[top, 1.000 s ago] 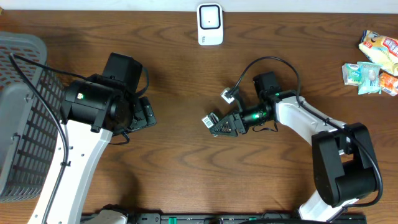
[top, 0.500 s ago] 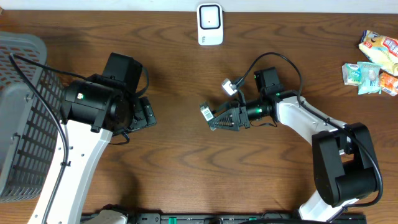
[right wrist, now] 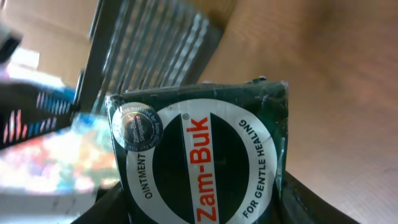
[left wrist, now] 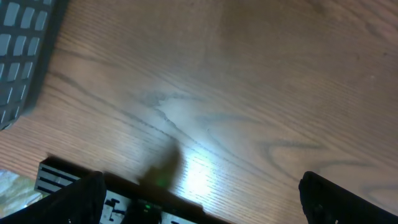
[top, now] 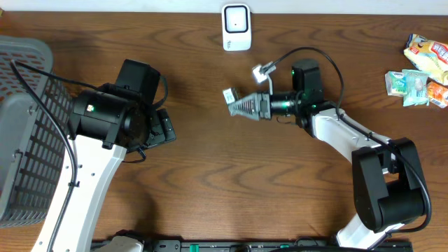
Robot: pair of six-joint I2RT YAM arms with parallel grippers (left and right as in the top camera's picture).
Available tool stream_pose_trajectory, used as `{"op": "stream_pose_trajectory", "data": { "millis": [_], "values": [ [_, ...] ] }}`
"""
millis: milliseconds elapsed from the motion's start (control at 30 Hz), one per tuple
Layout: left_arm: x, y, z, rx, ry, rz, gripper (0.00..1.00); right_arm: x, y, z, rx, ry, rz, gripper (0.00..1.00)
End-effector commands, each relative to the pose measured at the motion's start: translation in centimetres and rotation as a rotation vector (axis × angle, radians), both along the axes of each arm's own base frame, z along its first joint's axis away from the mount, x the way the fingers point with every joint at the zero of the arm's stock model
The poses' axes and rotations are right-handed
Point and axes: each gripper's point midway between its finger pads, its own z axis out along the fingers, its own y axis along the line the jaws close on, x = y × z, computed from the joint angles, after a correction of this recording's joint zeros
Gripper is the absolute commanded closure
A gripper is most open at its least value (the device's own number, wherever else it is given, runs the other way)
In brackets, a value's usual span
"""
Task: Scan the item barcode
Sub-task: 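Lift the Zam-Buk tin and carry it toward the scanner, right gripper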
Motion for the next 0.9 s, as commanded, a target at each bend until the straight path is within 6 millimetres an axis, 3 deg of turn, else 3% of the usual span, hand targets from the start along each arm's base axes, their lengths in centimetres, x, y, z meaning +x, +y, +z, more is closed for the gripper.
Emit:
{"op": "stream_pose_trajectory", "data": {
  "millis": [0, 867],
  "values": [
    [0.0, 0.2, 0.2, -0.001, -0.008, 0.014, 0.02, 2.3, -0.6, 0.3, -0.014, 0.090, -0.142, 0.50],
    [0.0, 0.2, 0.2, -0.002, -0.009, 0.014, 0.02, 2.7, -0.3, 1.7, 0.009, -0.112, -0.104, 0.55]
  ]
}}
